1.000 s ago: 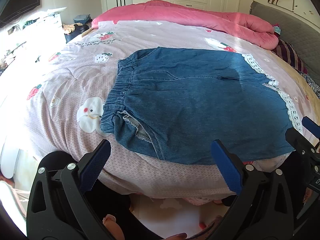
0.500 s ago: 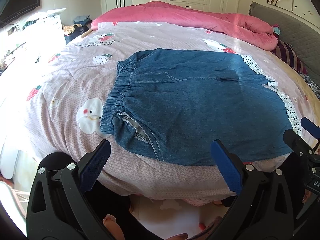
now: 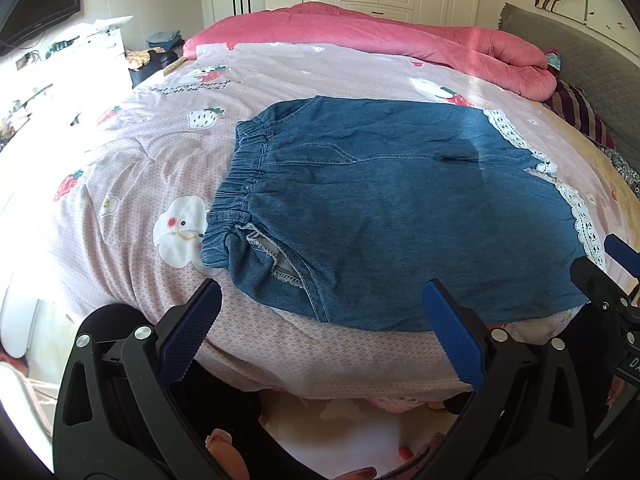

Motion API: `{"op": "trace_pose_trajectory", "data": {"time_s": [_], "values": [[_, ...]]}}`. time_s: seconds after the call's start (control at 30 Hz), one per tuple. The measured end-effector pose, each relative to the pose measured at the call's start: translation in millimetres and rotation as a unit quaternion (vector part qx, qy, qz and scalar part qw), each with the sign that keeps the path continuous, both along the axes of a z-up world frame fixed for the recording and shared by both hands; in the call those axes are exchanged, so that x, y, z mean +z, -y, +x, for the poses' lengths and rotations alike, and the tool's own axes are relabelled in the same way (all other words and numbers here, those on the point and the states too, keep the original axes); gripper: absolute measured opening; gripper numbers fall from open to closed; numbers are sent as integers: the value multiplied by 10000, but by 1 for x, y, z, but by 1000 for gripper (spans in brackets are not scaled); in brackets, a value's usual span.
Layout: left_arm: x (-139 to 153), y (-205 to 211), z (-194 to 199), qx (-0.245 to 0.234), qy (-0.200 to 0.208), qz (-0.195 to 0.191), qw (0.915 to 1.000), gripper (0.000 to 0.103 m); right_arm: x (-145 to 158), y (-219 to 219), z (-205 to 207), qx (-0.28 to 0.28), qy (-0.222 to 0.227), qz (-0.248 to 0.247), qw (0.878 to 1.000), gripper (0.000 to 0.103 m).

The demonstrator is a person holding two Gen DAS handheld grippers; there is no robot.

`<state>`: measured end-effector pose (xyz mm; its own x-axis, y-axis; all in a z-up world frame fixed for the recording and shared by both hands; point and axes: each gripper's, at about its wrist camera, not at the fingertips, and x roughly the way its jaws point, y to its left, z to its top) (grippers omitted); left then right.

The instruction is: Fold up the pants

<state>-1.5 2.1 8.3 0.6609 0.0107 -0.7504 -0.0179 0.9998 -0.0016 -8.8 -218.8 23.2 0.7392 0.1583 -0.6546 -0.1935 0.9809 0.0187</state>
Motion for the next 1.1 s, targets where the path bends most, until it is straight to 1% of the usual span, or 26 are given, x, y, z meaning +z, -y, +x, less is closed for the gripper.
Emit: {"op": "trace_pose_trajectory", "data": {"time_s": [0.47, 0.67, 0.8, 1.03, 1.1], "values": [[-5, -1, 5, 22, -62, -19, 10000, 94, -4, 0, 3, 0, -57, -6, 10000, 99], [-7, -5, 12, 32, -73, -54, 10000, 94, -10, -5, 12, 89, -121, -1, 9999, 99], [-10, -18, 26, 105, -210, -250, 9994, 94, -14, -10, 23, 209, -190, 6, 9996, 99], [-12, -48, 54, 386, -228, -220, 9988, 94, -17, -15, 51, 333, -242, 30, 9991, 99], [-11, -59, 64, 447, -205, -212, 9986, 94, -19, -16, 62, 435, -326, 123, 9984, 99]]}}
